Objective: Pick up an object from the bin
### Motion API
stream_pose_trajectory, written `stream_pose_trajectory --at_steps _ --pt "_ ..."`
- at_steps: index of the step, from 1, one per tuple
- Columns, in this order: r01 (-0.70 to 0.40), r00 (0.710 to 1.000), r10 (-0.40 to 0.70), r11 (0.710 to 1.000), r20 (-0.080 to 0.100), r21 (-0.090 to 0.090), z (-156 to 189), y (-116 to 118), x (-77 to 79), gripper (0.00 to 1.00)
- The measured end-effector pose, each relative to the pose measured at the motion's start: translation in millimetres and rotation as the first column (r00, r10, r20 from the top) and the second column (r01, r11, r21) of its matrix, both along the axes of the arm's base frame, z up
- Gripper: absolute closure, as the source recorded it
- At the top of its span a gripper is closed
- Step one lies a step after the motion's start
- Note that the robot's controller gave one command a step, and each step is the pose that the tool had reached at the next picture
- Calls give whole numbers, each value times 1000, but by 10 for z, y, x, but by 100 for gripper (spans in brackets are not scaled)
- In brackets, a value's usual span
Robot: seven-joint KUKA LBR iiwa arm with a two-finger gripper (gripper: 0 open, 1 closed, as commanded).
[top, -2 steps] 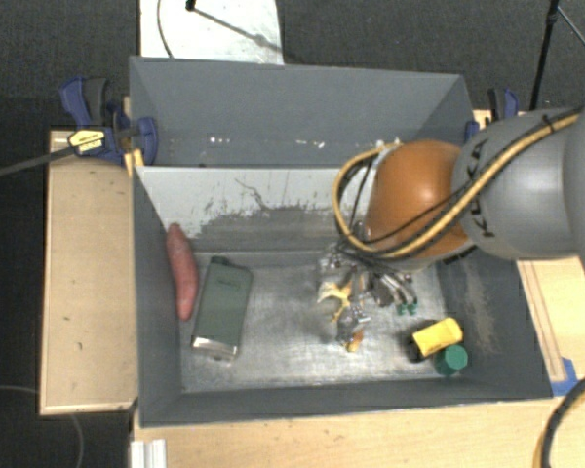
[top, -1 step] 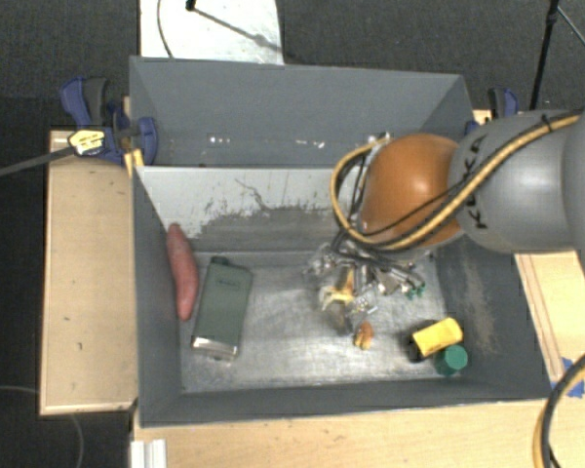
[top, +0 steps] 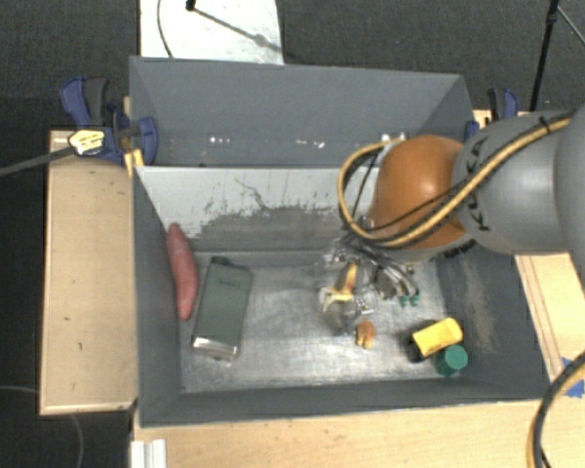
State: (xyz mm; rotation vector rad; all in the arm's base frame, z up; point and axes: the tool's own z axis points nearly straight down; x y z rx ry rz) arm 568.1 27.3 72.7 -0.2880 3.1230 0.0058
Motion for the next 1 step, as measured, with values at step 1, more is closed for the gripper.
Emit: stream_pose_trajectory --at_steps 1 --pt "133 991 -133 991 1 0 1 -85 -33 0"
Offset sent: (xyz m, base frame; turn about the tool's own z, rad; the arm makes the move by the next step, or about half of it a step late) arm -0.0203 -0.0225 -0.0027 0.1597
